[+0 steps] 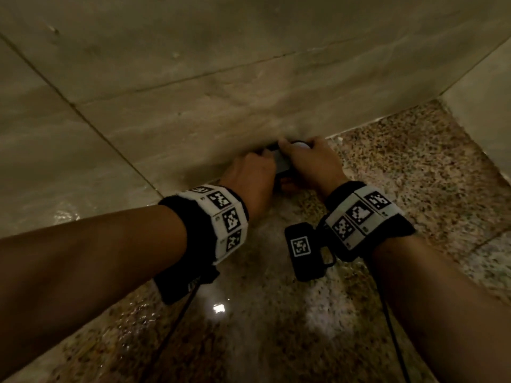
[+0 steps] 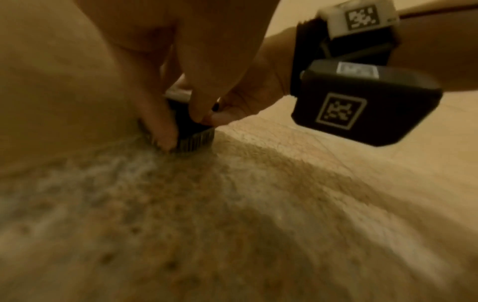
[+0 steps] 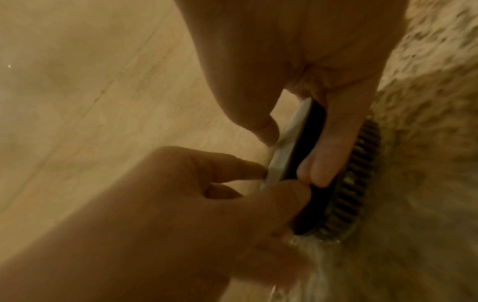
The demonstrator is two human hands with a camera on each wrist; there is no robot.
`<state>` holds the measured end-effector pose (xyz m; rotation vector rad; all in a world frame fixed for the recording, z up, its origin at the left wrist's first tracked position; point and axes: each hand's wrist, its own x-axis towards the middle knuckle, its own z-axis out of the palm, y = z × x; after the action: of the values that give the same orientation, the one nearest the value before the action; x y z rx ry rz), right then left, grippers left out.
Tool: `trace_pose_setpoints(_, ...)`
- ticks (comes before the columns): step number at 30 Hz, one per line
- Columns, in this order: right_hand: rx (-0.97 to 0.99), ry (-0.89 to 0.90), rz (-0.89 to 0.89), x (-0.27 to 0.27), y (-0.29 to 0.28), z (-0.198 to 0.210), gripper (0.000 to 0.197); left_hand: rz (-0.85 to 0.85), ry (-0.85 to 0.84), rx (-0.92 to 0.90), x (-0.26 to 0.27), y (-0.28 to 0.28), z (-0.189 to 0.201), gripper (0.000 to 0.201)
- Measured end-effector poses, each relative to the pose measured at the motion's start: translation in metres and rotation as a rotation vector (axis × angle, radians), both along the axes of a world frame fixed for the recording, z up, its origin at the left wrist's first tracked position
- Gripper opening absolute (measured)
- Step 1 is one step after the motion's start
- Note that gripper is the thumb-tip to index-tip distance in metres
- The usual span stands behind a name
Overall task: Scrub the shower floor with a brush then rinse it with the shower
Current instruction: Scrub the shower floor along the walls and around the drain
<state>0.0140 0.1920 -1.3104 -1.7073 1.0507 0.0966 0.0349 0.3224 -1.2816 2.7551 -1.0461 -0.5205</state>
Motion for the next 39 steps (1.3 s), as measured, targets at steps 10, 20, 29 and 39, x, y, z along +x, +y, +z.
trace_pose_setpoints(10, -0.447, 0.134, -0.111, -0.010, -0.073, -0.004, 0.079, -0.137, 0.021, -0.284, -0.024, -0.026, 0.010, 0.031)
trace_pose_setpoints(20, -0.757, -0.046, 0.387, -0.040, -0.011, -0.021, 0.061, -0.020, -0.015, -0.192, -0.005, 0.024, 0.004, 0.030)
trace_pose_setpoints(29, -0.806, 0.160, 0.185, -0.033, -0.064, -0.011, 0.062, 0.021, -0.056, -0.217, -0.004, 0.037, 0.018, 0.023)
trace_pose_setpoints(39, -0.711, -0.097, 0.417, -0.035, -0.004, -0.013, 0.052, -0.024, -0.065, -0.270, -0.007, 0.048, 0.035, 0.022)
